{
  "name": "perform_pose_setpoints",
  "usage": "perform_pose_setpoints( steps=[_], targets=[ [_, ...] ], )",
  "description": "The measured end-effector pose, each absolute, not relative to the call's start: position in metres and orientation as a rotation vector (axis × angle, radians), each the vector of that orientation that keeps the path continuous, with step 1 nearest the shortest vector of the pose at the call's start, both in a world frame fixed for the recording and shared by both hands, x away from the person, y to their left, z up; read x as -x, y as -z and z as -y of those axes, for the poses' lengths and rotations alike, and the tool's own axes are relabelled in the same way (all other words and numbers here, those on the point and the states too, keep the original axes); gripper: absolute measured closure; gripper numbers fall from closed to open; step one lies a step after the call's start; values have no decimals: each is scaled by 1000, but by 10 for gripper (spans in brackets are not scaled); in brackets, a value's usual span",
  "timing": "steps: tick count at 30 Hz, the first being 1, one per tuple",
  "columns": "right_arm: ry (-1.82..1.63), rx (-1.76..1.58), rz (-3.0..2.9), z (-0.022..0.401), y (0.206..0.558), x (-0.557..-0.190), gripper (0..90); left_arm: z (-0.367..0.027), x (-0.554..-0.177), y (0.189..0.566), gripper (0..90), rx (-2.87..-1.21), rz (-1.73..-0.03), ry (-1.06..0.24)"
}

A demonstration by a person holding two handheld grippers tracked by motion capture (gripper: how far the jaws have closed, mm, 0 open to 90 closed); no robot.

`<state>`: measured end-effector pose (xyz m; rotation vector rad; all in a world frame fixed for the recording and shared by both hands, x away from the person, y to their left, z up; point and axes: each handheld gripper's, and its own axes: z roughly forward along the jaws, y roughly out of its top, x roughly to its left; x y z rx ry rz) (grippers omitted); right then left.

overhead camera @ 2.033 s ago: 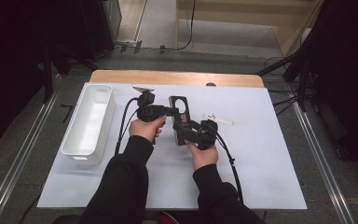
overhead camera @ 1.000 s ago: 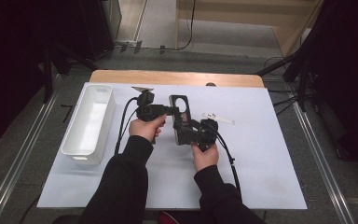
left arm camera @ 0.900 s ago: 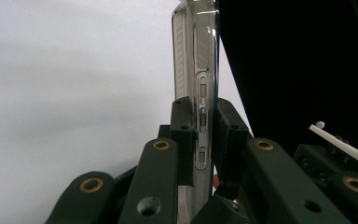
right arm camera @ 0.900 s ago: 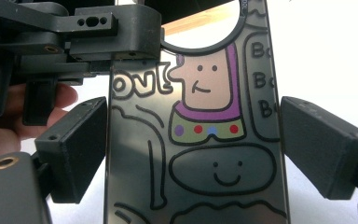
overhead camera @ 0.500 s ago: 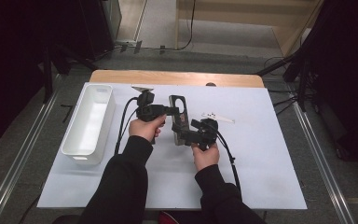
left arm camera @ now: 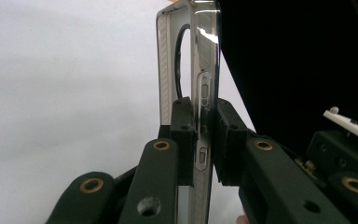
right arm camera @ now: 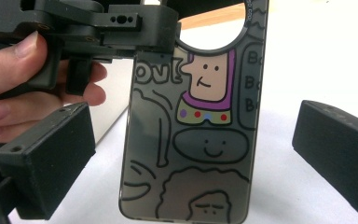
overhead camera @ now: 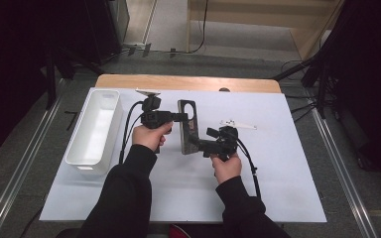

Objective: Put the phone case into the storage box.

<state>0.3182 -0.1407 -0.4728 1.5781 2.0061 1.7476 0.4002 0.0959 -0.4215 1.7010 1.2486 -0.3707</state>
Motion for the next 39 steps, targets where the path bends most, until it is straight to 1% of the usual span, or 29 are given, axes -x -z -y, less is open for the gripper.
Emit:
perform_pose_setpoints(
  steps=[12,17,27,39],
  targets=[
    [-1682,-1567,-2081,157,462,-315,0,-101,-395,416,801,-1762,-1161,377],
    [-1657,-1617,-2107,161,458,-317,0,-103,-392,412,801,-1784,-1126,379],
    [-1555,-1592,-2202,165,460,-317,0,-109,-388,410,800,-1808,-1063,386],
    [-1605,-1535,-2239,175,459,-318,0,-113,-382,412,801,-1823,-989,416]
  ],
)
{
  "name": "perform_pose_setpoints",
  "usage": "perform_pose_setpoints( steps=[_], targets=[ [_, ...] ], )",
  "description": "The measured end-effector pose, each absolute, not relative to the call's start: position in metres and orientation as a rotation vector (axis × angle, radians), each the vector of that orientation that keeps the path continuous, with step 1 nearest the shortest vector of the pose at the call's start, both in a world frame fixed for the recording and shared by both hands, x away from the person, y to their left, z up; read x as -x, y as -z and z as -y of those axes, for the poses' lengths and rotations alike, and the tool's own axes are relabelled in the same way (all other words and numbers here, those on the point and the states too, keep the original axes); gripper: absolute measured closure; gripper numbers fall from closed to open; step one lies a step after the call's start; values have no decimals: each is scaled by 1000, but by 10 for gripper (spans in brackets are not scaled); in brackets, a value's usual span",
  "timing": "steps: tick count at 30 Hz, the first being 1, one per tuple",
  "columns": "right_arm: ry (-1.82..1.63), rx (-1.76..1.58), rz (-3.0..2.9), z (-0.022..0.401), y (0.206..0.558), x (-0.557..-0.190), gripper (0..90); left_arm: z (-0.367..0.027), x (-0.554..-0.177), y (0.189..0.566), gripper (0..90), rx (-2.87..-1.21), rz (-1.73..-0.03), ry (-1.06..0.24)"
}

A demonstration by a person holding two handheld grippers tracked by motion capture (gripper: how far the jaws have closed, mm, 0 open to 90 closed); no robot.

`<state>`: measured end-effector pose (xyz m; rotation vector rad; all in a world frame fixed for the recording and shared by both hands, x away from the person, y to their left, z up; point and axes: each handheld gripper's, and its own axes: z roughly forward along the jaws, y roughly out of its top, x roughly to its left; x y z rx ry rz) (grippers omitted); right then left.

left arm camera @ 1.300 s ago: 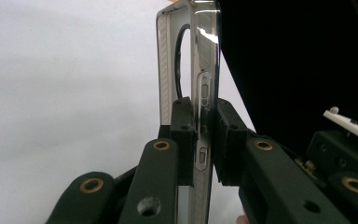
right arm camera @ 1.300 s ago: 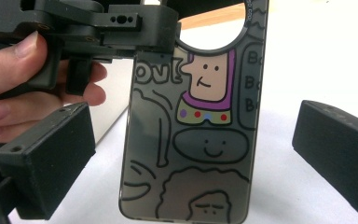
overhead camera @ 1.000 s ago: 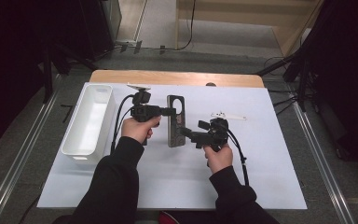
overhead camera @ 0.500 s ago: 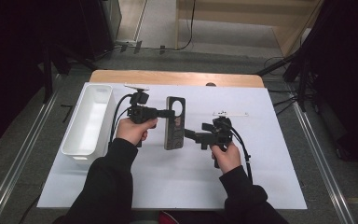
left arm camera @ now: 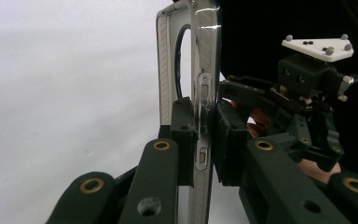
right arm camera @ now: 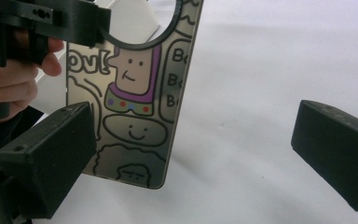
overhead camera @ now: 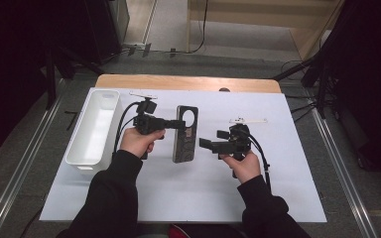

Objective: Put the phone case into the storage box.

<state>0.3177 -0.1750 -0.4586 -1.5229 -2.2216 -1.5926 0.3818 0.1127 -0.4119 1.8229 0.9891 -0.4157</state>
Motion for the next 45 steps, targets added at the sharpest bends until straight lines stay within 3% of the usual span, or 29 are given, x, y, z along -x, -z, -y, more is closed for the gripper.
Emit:
perform_pose_setpoints(
  steps=[45],
  targets=[
    [1624,1465,2200,176,455,-331,0,-111,-357,433,801,-1848,-838,528]
  ],
)
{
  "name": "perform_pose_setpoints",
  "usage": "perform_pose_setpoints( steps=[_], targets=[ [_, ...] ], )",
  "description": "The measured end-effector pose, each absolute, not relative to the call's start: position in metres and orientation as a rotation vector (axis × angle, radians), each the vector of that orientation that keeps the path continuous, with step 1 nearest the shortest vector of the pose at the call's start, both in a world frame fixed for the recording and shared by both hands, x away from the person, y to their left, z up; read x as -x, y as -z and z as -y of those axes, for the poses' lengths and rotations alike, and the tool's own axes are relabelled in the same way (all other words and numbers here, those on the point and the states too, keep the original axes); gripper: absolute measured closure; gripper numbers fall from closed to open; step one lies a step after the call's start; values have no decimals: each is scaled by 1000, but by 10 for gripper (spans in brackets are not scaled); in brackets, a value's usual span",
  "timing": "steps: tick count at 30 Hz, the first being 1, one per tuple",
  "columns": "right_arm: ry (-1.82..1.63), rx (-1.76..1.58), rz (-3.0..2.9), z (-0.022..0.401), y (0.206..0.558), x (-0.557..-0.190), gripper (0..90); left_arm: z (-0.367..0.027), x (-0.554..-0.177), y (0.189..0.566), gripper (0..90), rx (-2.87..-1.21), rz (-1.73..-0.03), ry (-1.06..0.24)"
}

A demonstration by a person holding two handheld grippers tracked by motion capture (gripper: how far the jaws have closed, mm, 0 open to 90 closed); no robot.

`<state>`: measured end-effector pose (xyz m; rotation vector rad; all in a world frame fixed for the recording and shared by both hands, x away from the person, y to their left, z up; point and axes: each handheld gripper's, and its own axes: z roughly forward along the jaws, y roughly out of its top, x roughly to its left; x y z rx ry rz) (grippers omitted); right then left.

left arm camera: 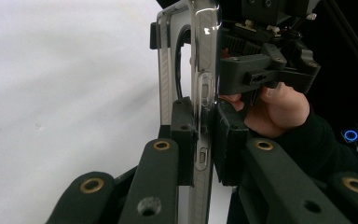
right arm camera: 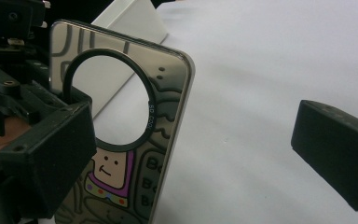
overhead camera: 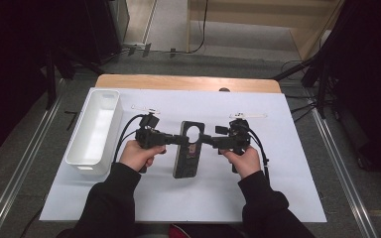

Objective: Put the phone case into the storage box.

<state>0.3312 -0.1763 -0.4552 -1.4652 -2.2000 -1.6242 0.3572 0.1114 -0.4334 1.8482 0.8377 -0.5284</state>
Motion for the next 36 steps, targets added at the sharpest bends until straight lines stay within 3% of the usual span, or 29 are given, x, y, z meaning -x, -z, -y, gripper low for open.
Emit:
perform_pose_setpoints(
  steps=[5,8,22,23,26,36],
  targets=[
    [1619,1461,2202,175,458,-335,0,-113,-357,437,801,-1834,-845,533],
    [1621,1471,2197,175,458,-336,83,-114,-357,438,801,-1830,-847,535],
    [1610,1446,2191,171,465,-344,91,-112,-357,443,801,-1812,-823,552],
    [1610,1443,2191,170,465,-344,139,-112,-357,443,801,-1811,-821,554],
    [1616,1431,2188,168,465,-345,159,-110,-356,444,801,-1817,-818,559],
    [1615,1380,2213,166,465,-346,378,-110,-357,445,801,-1808,-804,565]
  ],
)
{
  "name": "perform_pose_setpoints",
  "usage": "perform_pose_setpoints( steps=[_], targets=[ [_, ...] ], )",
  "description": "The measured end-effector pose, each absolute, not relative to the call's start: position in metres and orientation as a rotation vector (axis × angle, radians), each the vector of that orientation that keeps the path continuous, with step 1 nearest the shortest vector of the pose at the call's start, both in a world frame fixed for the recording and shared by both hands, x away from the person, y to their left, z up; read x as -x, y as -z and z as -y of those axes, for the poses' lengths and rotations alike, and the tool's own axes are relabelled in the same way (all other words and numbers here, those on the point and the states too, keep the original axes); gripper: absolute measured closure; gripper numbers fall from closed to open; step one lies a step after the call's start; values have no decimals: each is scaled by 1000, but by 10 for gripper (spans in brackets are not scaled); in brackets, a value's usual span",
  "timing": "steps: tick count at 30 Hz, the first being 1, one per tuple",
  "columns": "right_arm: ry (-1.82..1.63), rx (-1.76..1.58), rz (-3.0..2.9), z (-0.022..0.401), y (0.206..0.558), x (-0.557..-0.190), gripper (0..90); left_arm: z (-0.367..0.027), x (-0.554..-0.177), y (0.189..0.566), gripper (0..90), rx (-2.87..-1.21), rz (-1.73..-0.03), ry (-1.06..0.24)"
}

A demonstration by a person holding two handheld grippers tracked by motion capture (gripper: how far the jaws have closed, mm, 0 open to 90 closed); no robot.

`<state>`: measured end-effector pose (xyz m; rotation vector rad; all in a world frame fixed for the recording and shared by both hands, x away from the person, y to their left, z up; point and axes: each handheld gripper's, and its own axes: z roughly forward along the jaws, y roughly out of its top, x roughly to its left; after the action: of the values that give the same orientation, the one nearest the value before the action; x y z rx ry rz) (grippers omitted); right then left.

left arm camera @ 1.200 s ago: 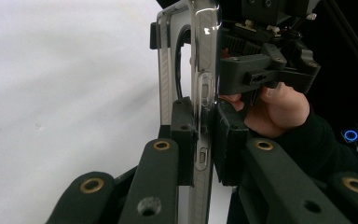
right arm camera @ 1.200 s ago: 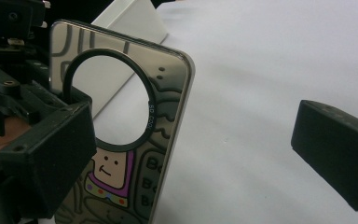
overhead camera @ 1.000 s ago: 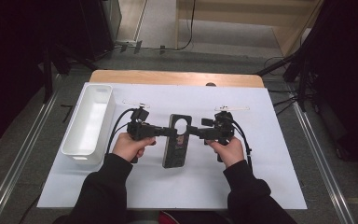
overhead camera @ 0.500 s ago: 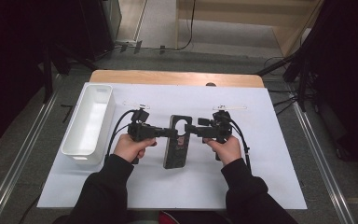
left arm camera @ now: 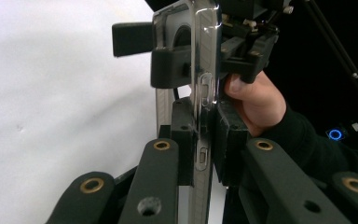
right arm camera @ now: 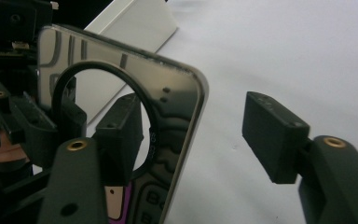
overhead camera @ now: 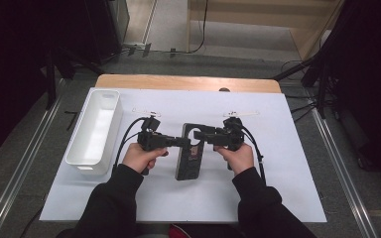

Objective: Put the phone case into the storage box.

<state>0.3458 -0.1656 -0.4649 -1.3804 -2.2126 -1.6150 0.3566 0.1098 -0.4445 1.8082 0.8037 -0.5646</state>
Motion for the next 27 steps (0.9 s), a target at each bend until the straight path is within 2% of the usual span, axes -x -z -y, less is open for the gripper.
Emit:
perform_pose_setpoints(
  steps=[15,20,27],
  targets=[
    [1613,1343,2182,164,463,-343,595,-111,-357,444,801,-1800,-802,556],
    [1612,1328,2182,164,462,-342,639,-111,-357,444,800,-1802,-803,552],
    [1615,1323,2169,165,462,-342,649,-112,-358,445,800,-1805,-804,542]
  ],
)
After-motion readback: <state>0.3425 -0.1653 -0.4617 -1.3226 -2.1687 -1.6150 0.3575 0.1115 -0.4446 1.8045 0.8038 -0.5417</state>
